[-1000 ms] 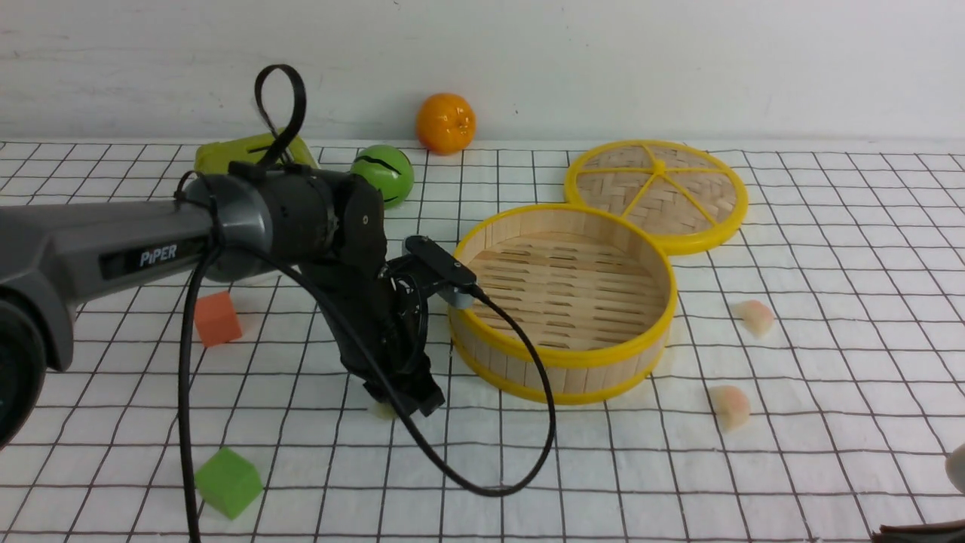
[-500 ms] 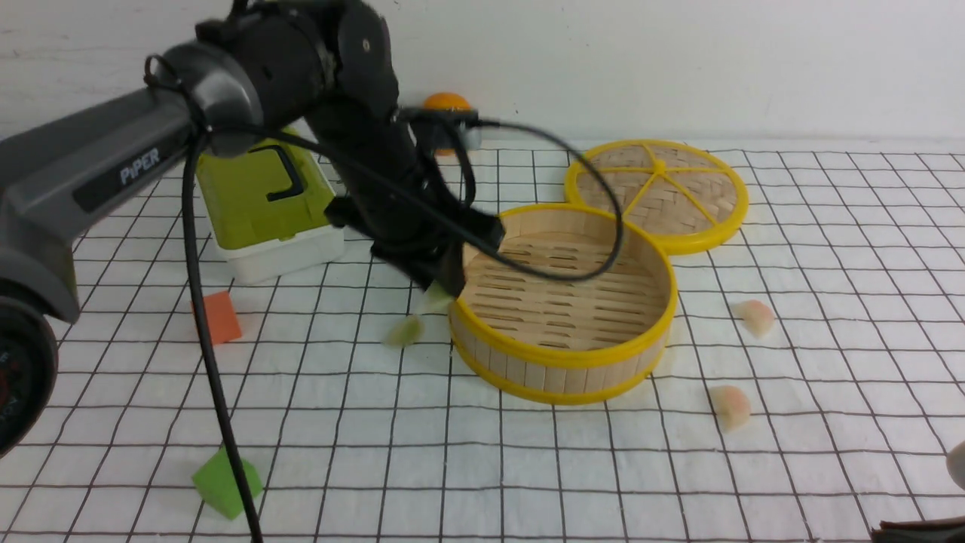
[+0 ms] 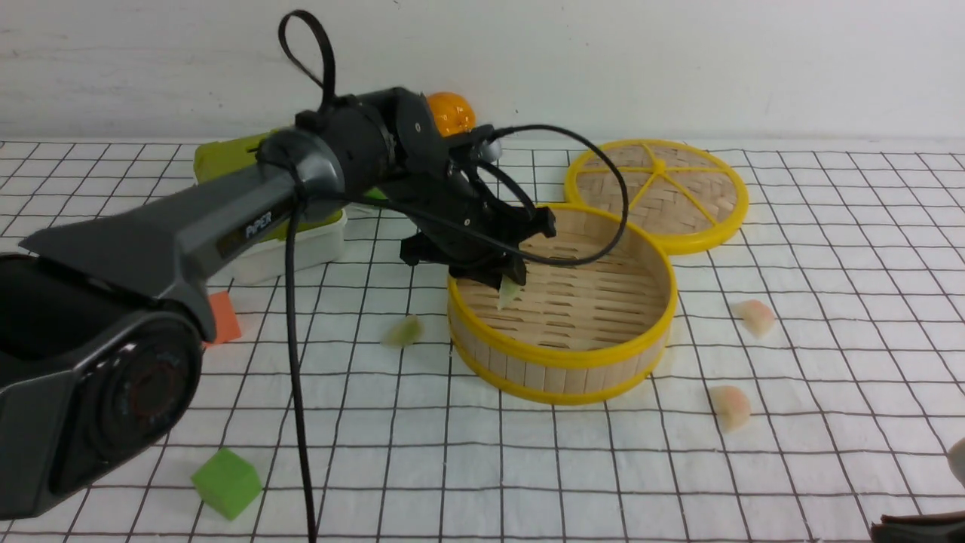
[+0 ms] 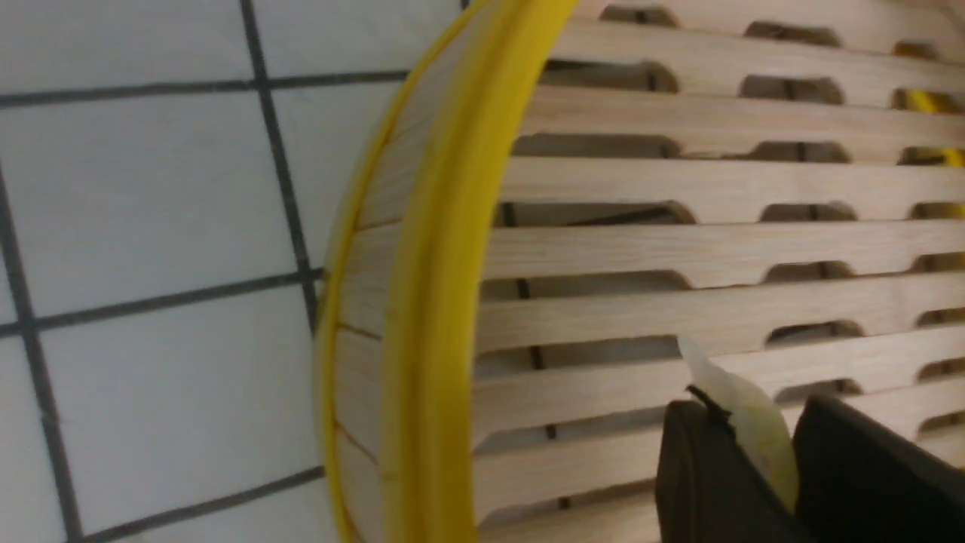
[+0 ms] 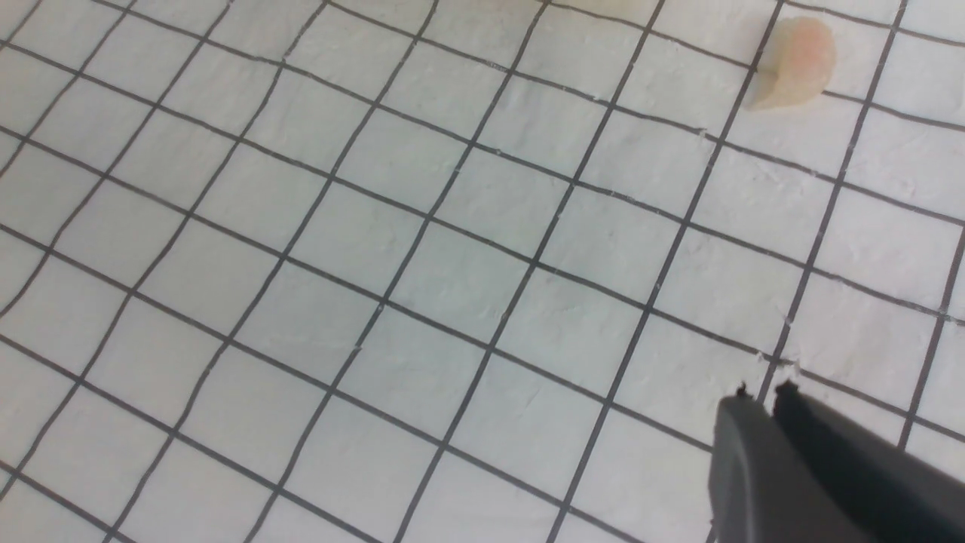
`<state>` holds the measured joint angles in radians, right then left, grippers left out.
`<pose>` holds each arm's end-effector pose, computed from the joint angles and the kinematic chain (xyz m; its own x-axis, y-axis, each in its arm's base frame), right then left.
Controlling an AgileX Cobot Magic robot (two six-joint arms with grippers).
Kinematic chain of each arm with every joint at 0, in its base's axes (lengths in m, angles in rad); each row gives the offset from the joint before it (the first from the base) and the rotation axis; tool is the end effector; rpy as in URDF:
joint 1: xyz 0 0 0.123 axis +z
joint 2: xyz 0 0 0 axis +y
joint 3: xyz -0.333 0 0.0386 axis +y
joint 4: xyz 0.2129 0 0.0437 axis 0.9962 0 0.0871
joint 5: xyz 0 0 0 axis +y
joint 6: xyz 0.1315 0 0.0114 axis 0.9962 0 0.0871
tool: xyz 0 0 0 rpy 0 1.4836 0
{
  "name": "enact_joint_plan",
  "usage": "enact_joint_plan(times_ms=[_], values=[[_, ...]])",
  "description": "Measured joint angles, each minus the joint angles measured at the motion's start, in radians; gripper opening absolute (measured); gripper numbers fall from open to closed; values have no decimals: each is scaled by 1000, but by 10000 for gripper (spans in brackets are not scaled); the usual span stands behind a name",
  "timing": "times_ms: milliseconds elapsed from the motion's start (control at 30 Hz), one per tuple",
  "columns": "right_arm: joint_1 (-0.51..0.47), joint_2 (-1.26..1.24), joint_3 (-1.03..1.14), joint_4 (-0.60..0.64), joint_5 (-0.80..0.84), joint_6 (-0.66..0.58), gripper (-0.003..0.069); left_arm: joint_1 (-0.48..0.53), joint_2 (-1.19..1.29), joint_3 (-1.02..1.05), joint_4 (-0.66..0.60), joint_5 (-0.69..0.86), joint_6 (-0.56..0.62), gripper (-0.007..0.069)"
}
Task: Put the dumplings into the steamer on the table with the white tablecloth.
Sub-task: 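Place the dumpling into the bamboo steamer basket with the left gripper, then reach for and grasp a dumpling on the table with the left gripper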
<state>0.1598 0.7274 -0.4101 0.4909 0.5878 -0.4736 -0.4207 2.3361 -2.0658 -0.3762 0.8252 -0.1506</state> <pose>0.0784 0.0476 0.2604 -0.6614 -0.1604 -0.7327 -0.3774 0.9154 0.1403 0.4847 -0.2559 0.2166 -0.9041 -0.0183 -0.4269 0.1852 0.8835 -0.4302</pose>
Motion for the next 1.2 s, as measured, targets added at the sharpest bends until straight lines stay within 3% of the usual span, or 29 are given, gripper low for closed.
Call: enact_joint_plan(times_ms=[167,367,500,600,633,700,800,1033,1200], values=[[0,0,0,0,-1,0,43,0,22,0,-2,-28,-4,146],[0,0,0,-2,-1,-1,51,0,22,-14,-9,-29,-4,365],[0,0,0,-2,-3,-3,52,0,-10,-91,37,79,-4,443],[0,0,0,-2,-3,-3,52,0,-51,-148,133,173,-4,449],[0,0,0,-2,-3,-3,52,0,-91,-202,260,267,-4,447],[0,0,0,0,-3,-3,52,1,-121,-228,376,344,-4,439],[0,0,0,2,-3,-3,54,16,-133,-224,474,401,19,417],[0,0,5,1,-8,-3,60,34,-17,-141,387,414,151,398],[0,0,9,1,-9,-7,69,31,45,-138,386,383,157,397]])
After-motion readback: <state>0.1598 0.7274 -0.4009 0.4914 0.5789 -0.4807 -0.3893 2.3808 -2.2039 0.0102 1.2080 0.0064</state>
